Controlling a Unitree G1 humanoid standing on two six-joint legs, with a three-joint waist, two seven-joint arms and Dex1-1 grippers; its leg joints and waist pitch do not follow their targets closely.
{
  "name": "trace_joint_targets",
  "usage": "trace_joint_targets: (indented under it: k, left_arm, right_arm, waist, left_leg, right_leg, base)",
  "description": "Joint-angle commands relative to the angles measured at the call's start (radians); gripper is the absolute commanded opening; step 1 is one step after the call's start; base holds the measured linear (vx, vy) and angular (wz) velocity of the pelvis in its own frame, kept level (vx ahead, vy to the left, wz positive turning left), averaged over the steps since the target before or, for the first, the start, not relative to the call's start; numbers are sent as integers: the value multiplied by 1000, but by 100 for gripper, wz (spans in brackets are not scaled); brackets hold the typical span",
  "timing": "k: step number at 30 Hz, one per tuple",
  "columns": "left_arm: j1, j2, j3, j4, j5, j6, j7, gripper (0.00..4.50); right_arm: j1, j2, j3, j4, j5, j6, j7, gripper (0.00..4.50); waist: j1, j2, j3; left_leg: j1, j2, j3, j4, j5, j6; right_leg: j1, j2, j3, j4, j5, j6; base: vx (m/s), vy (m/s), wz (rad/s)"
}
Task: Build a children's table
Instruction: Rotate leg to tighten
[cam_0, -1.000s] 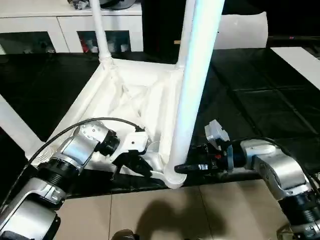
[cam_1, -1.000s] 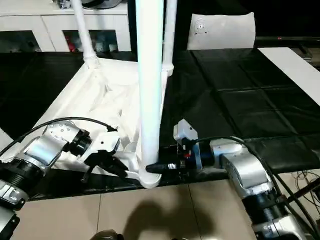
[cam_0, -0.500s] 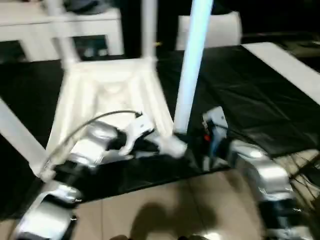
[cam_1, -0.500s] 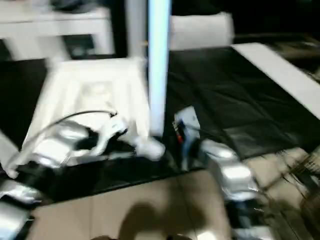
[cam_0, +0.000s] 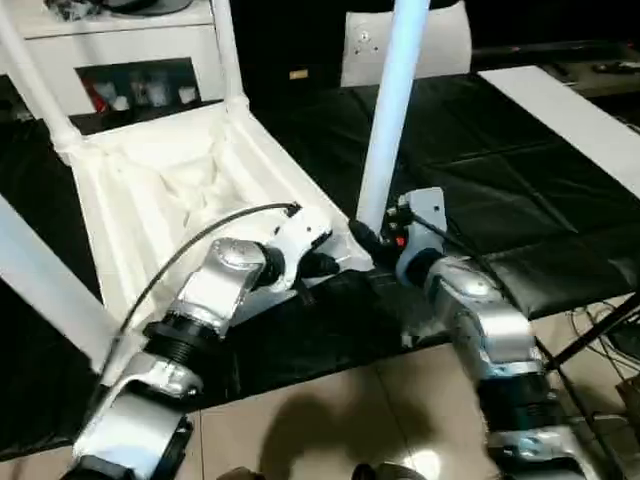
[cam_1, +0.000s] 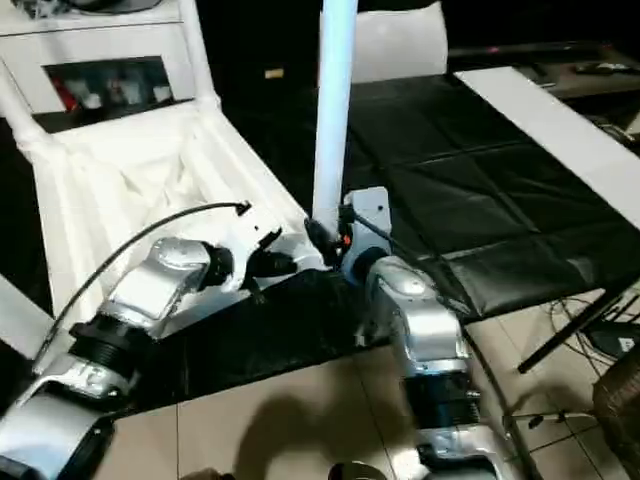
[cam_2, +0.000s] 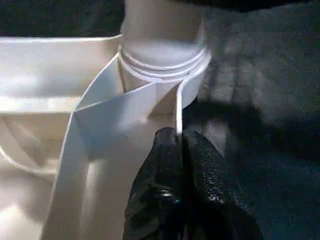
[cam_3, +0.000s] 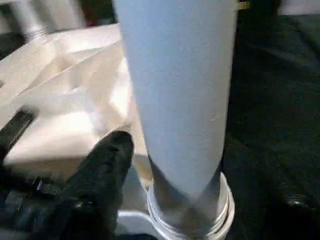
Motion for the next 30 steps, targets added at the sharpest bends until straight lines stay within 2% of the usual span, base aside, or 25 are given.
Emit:
trace_joint_targets:
  k: [1,3,4,5,7,8,9,12,14,17,19,25,27,28,29,30]
  left_arm:
    - [-7,11,-8,-52,-21,-38,-61,0]
    - [-4,29,-19,-46,-30,-96,-119,0]
    - [-4,29,-19,-46,-30,-96,-119,0]
    - [3,50,-31,-40,-42,-143,-187,0]
    - [8,65,-39,-32,-50,-189,-231,0]
    - [13,85,-53,-26,-55,-218,-278,0]
    - [16,101,-62,-23,-59,-235,-314,0]
    - [22,147,-87,-15,-63,-282,-417,0]
    - [23,163,-94,-17,-67,-291,-456,0]
    - [24,183,-104,-21,-70,-303,-509,0]
    - [25,203,-123,-25,-70,-317,-554,0]
    - [32,221,-154,-51,-78,-325,-625,0]
    - [36,221,-165,-69,-82,-320,-646,0]
    - [36,220,-167,-70,-81,-321,-649,0]
    - [33,216,-171,-71,-79,-323,-654,0]
    - [33,216,-171,-71,-79,-323,-654,0]
  right_arm:
    - [8,-17,23,-24,22,-15,69,341]
    - [11,-64,37,-14,15,-30,128,347]
    - [11,-64,37,-14,15,-30,128,350]
    - [8,-115,54,11,0,-67,198,359]
    - [5,-146,62,23,2,-90,257,372]
    - [5,-178,74,15,28,-98,336,372]
    - [6,-202,86,4,46,-100,398,372]
    - [13,-270,128,-28,86,-114,573,372]
    - [13,-293,147,-33,92,-118,628,372]
    - [11,-325,175,-31,96,-130,697,372]
    - [10,-347,198,-34,107,-130,761,372]
    - [8,-368,223,-39,136,-105,847,321]
    - [10,-372,231,-43,138,-104,860,302]
    - [11,-373,232,-45,140,-100,864,284]
    - [13,-375,234,-52,146,-89,875,284]
    - [13,-375,234,-52,146,-89,875,276]
  waist:
    - [16,12,-83]
    - [31,16,-78]
    - [31,16,-78]
    - [40,18,-77]
    - [52,17,-75]
    - [61,18,-75]
    - [66,17,-74]
    - [86,16,-77]
    - [92,14,-78]
    - [104,12,-80]
    - [108,11,-79]
    - [118,10,-76]
    - [123,13,-78]
    - [124,11,-78]
    - [124,14,-78]
    - [124,13,-78]
  left_leg:
    - [10,64,-26,-56,-92,108]
    - [15,65,-25,-59,-144,74]
    - [15,65,-25,-59,-144,74]
    - [20,66,-25,-61,-169,50]
    - [22,67,-23,-62,-187,41]
    - [27,68,-23,-63,-197,37]
    - [25,71,-23,-65,-194,35]
    - [24,72,-21,-63,-180,50]
    - [21,74,-21,-63,-165,55]
    - [26,75,-21,-62,-163,45]
    - [24,77,-21,-63,-160,44]
    - [24,77,-21,-65,-177,39]
    - [28,79,-22,-66,-181,29]
    - [28,78,-21,-66,-182,26]
    - [28,78,-22,-66,-185,22]
    - [27,78,-22,-67,-189,22]
  right_leg:
    - [77,-89,76,-51,-82,-196]
    - [75,-90,76,-61,-158,-185]
    - [75,-90,76,-61,-158,-185]
    - [72,-91,76,-65,-206,-173]
    - [70,-92,78,-69,-238,-157]
    - [67,-90,79,-69,-244,-154]
    - [68,-91,81,-67,-237,-155]
    - [70,-93,81,-60,-214,-156]
    - [71,-94,82,-57,-202,-158]
    - [66,-95,80,-56,-216,-165]
    - [66,-94,81,-56,-219,-162]
    - [66,-97,81,-62,-276,-147]
    - [63,-97,82,-62,-275,-151]
    - [65,-96,82,-61,-270,-153]
    - [65,-96,82,-60,-265,-155]
    - [66,-96,82,-62,-264,-155]
  base:
    - [0,0,0]
    - [0,0,0]
    - [0,0,0]
    - [0,0,0]
    - [0,0,0]
    - [0,0,0]
    - [0,0,0]
    - [0,0,0]
    - [0,0,0]
    - [0,0,0]
    - [0,0,0]
    - [0,0,0]
    - [0,0,0]
    - [0,0,0]
    - [0,0,0]
    - [0,0,0]
